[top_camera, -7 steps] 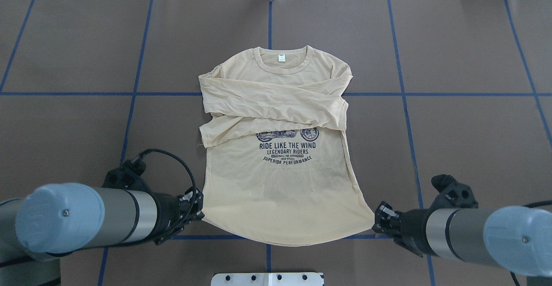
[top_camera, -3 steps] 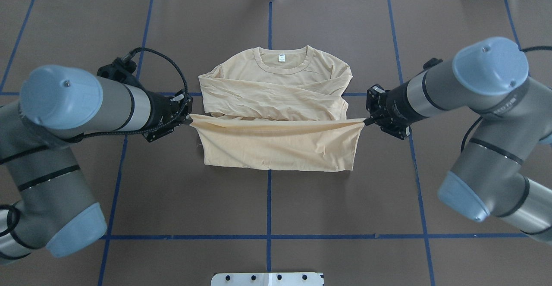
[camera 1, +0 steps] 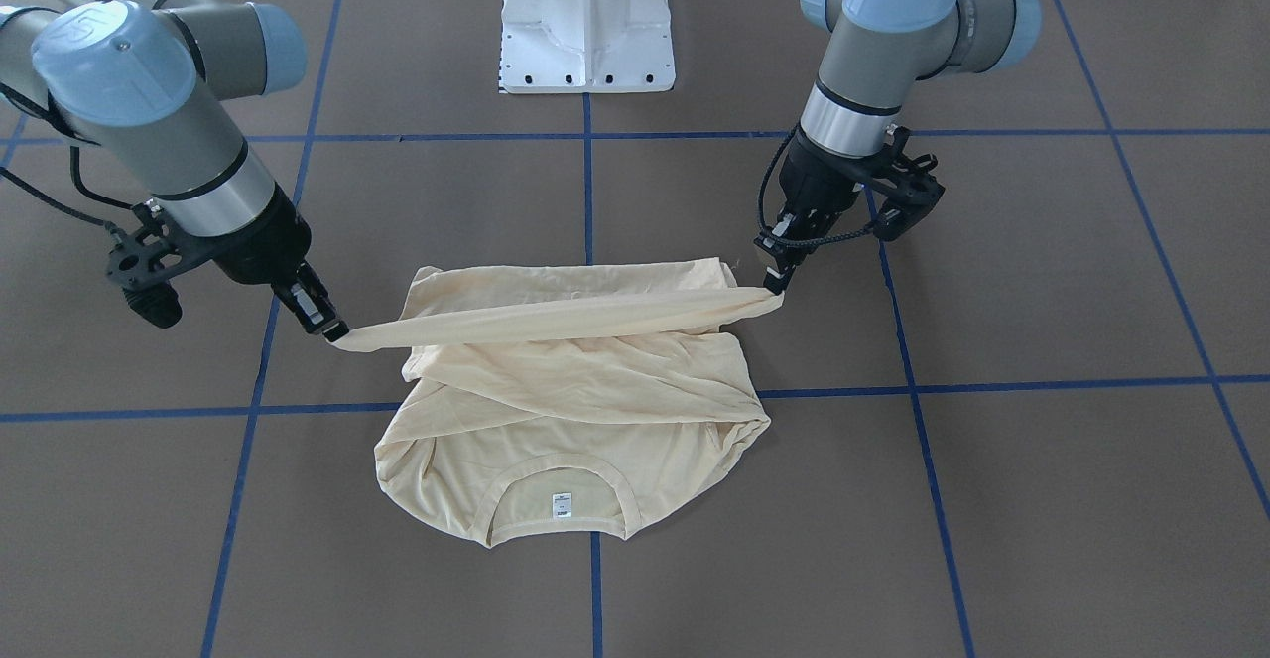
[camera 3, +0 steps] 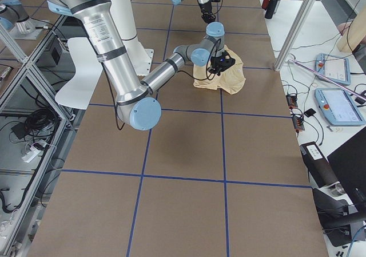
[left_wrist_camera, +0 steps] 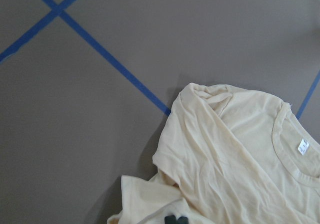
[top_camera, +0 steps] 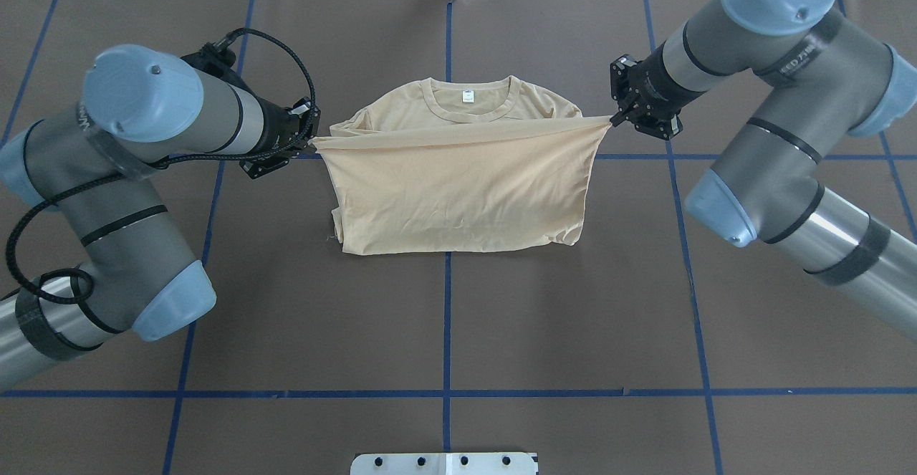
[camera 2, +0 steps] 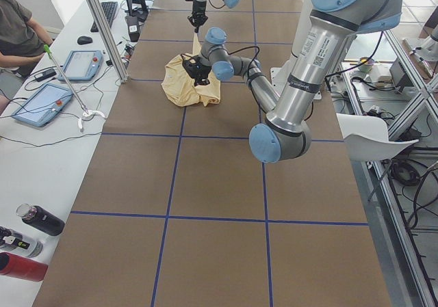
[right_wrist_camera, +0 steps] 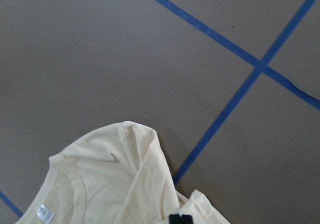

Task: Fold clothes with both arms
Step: 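Lift the hem with both grippers and fold it toward the collar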

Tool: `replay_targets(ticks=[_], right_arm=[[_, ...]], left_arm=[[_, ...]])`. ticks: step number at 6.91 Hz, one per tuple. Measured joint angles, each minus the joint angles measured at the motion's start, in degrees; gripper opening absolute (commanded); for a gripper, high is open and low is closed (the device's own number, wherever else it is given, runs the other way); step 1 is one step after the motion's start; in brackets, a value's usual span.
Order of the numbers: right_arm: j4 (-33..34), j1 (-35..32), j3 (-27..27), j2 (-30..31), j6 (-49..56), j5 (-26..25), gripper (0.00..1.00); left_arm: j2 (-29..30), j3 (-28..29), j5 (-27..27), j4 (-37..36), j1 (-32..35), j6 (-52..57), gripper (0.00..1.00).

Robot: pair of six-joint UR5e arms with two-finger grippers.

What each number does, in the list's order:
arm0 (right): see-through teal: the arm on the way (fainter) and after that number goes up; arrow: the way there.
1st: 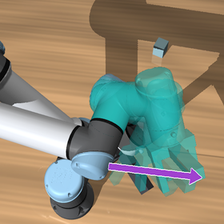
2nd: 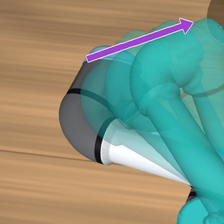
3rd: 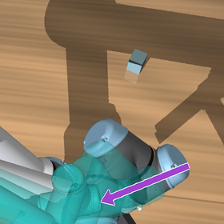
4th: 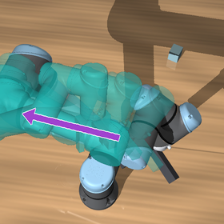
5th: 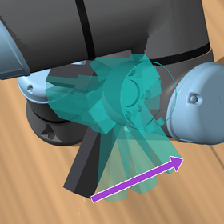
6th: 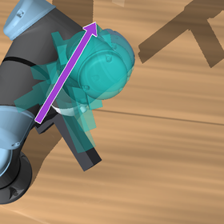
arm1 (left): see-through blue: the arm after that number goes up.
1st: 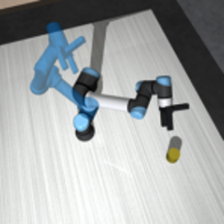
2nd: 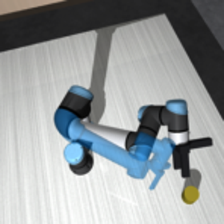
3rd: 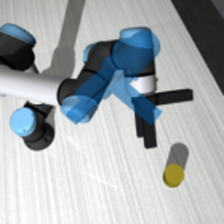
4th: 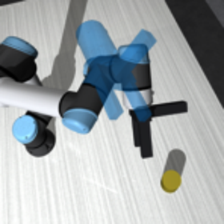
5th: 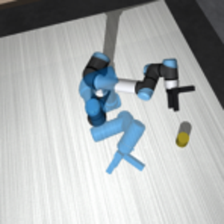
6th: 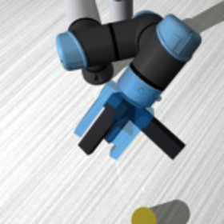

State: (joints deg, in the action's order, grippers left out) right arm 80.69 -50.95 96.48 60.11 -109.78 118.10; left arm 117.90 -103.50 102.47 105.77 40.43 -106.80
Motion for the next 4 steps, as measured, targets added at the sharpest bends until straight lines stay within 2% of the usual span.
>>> replay_targets(ticks=[2, 4], right_arm=[[0.5, -1.9, -11.1, -7.9, 4.1, 0.0, 0.00], [0.1, -2.0, -19.1, -12.5, 6.8, -0.6, 0.00]], left_arm=[[3.5, 6.9, -0.2, 3.5, 1.7, 1.9, 0.00], [6.9, 15.2, -0.4, 8.6, 2.7, 3.3, 0.00]])
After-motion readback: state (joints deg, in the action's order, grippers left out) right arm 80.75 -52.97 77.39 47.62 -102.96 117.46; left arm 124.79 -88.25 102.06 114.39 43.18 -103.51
